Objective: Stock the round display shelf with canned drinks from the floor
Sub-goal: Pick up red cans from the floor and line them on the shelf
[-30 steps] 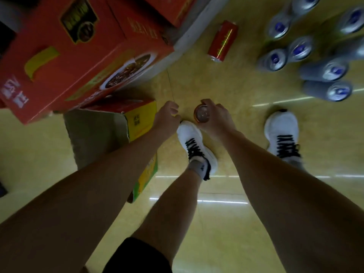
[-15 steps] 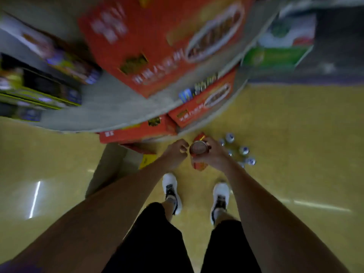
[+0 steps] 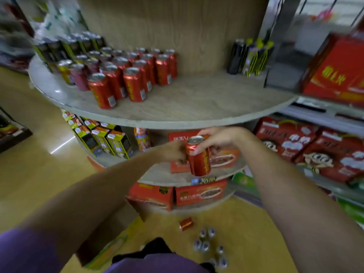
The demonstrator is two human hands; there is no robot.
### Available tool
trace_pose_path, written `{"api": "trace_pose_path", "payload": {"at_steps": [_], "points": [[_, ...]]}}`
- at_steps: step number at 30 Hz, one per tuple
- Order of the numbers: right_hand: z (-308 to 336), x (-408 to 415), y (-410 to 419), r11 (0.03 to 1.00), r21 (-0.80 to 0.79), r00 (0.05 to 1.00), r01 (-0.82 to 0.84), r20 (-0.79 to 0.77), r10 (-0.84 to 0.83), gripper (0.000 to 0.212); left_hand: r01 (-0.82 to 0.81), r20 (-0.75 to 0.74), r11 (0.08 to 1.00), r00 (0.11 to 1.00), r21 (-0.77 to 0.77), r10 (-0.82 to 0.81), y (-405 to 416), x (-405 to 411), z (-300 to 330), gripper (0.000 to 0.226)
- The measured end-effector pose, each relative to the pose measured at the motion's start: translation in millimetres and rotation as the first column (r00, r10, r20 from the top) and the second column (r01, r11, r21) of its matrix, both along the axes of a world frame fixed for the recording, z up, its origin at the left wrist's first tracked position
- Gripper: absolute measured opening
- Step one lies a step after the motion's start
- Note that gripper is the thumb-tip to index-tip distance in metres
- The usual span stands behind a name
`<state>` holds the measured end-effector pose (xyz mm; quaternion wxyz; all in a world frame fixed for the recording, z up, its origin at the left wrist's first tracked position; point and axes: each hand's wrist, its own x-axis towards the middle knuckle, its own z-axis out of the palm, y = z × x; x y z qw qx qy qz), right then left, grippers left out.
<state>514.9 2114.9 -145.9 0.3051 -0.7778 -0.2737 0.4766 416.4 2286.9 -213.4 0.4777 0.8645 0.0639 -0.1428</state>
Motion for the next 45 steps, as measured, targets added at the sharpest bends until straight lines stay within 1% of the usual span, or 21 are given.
{"api": "trace_pose_path", "payload": {"at_steps": [2, 4, 5, 7, 8, 11, 14, 15, 17, 19, 22, 25, 28, 30, 33, 35, 38, 40, 43, 45], "points": [[32.8, -1.1, 14.2, 1.0, 0.011, 0.999, 0.006, 0.034, -0.006, 0.054, -0.013, 0.035, 1.0, 0.999, 0.01, 0.013, 2.2, -0.5, 42.8, 0.051], [58.6, -1.4, 27.5, 0.999, 0.029, 0.998, 0.02, 0.064, -0.022, 0.058, -0.019, 0.084, 0.997, 0.996, 0.079, 0.012, 14.0, 0.1, 80.5, 0.05], [69.3, -1.2, 34.2, 0.999, 0.045, 0.996, 0.027, 0.081, -0.03, 0.061, -0.026, 0.121, 0.993, 0.993, 0.113, 0.013, 21.7, 0.3, 90.6, 0.053], [88.2, -2.5, 47.4, 0.996, 0.084, 0.993, 0.031, 0.109, -0.041, 0.066, -0.045, 0.134, 0.991, 0.991, 0.126, 0.028, 40.7, -1.0, 106.5, 0.055], [96.1, -3.8, 54.0, 0.994, 0.105, 0.991, 0.032, 0.122, -0.045, 0.067, -0.07, 0.146, 0.987, 0.988, 0.143, 0.049, 51.3, -2.0, 116.4, 0.052], [111.9, -11.1, 71.8, 0.987, 0.157, 0.981, 0.035, 0.182, -0.064, 0.065, -0.128, 0.193, 0.985, 0.976, 0.112, 0.105, 75.6, -6.6, 146.9, 0.032], [113.7, -14.2, 89.3, 0.967, 0.231, 0.967, 0.104, 0.205, -0.153, 0.065, -0.195, 0.291, 0.974, 0.944, 0.112, 0.156, 95.8, -6.3, 166.4, 0.016], [112.1, -14.1, 96.4, 0.959, 0.25, 0.96, 0.132, 0.208, -0.186, 0.065, -0.213, 0.308, 0.971, 0.936, 0.109, 0.17, 102.3, -5.1, 170.9, 0.013], [108.5, -12.1, 111.8, 0.938, 0.289, 0.945, 0.192, 0.205, -0.256, 0.063, -0.243, 0.326, 0.965, 0.924, 0.098, 0.199, 115.6, -2.0, 179.6, 0.014], [104.5, -9.1, 127.4, 0.9, 0.341, 0.925, 0.27, 0.169, -0.342, 0.06, -0.249, 0.348, 0.963, 0.916, 0.101, 0.2, 127.6, 4.6, 186.5, 0.015], [93.6, -5.9, 150.2, 0.842, 0.398, 0.884, 0.364, 0.136, -0.447, 0.057, -0.219, 0.374, 0.964, 0.915, 0.147, 0.151, 144.4, 16.2, 188.1, 0.014], [75.7, 0.1, 175.8, 0.756, 0.473, 0.829, 0.452, 0.089, -0.552, 0.052, -0.195, 0.391, 0.96, 0.914, 0.202, 0.104, 162.9, 29.2, 184.8, 0.011], [64.5, 8.3, 200.2, 0.728, 0.47, 0.775, 0.499, 0.134, -0.618, 0.046, -0.244, 0.467, 0.947, 0.876, 0.209, 0.122, 187.8, 46.2, 183.8, 0.01], [61.0, 17.0, 217.1, 0.722, 0.451, 0.739, 0.525, 0.18, -0.649, 0.047, -0.242, 0.482, 0.928, 0.872, 0.282, 0.081, 206.7, 56.5, 185.0, 0.01], [58.6, 33.7, 243.1, 0.693, 0.451, 0.68, 0.563, 0.224, -0.698, 0.053, -0.186, 0.463, 0.904, 0.886, 0.385, -0.015, 232.6, 73.2, 187.6, 0.009], [56.7, 46.1, 256.8, 0.673, 0.437, 0.653, 0.597, 0.221, -0.724, 0.053, -0.21, 0.489, 0.87, 0.871, 0.446, -0.04, 246.0, 84.3, 193.9, 0.012], [53.7, 63.4, 272.9, 0.64, 0.446, 0.623, 0.626, 0.209, -0.754, 0.051, -0.211, 0.508, 0.884, 0.861, 0.416, -0.034, 265.9, 100.2, 198.9, 0.012], [53.6, 71.2, 281.0, 0.604, 0.474, 0.605, 0.641, 0.174, -0.777, 0.05, -0.187, 0.506, 0.895, 0.861, 0.405, -0.049, 277.9, 109.7, 198.5, 0.011], [55.5, 80.5, 289.0, 0.545, 0.473, 0.6, 0.692, 0.044, -0.799, 0.044, -0.155, 0.515, 0.91, 0.854, 0.385, -0.073, 290.2, 120.7, 195.3, 0.01], [54.3, 88.1, 289.9, 0.552, 0.444, 0.623, 0.706, -0.018, -0.782, 0.04, -0.131, 0.504, 0.922, 0.86, 0.365, -0.077, 292.4, 126.4, 194.7, 0.012]]}}
